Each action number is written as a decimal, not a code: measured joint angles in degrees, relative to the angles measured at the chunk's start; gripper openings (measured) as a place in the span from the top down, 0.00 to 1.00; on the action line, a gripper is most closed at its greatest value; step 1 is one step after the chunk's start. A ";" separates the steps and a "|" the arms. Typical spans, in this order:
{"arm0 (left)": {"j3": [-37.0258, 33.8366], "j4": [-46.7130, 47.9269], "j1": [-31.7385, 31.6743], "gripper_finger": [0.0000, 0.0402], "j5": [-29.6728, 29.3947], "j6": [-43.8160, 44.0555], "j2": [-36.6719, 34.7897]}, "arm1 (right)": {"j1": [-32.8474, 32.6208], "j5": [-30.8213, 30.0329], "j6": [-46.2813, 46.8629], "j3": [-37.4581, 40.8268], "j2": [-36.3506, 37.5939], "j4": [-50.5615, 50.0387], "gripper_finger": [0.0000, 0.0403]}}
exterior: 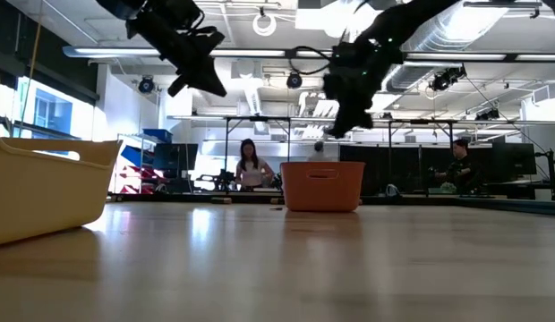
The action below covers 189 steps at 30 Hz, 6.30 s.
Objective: Sort batteries
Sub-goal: Put the black battery into the orange bin, then put the silver battery into the yellow bin
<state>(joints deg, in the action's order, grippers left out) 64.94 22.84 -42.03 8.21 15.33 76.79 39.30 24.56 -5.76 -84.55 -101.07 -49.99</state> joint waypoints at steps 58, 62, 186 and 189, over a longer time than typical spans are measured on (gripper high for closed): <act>21.74 53.74 -26.02 0.64 -24.13 6.11 47.15 | -2.96 -1.43 1.06 -4.63 -9.25 7.01 0.38; 21.78 51.68 -26.84 0.65 -23.59 6.36 47.32 | -2.96 -1.40 2.10 -4.63 -9.23 5.41 0.38; 8.09 58.18 55.88 0.94 7.23 42.41 -0.48 | -0.33 11.20 -0.99 -4.61 -8.75 7.73 0.38; 2.77 48.35 62.78 0.94 7.23 46.62 -0.39 | -0.34 12.94 -3.19 -4.61 -7.01 8.14 0.38</act>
<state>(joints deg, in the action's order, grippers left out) 67.71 71.19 20.75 15.44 61.95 76.40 38.96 37.50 -8.95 -89.17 -108.08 -41.85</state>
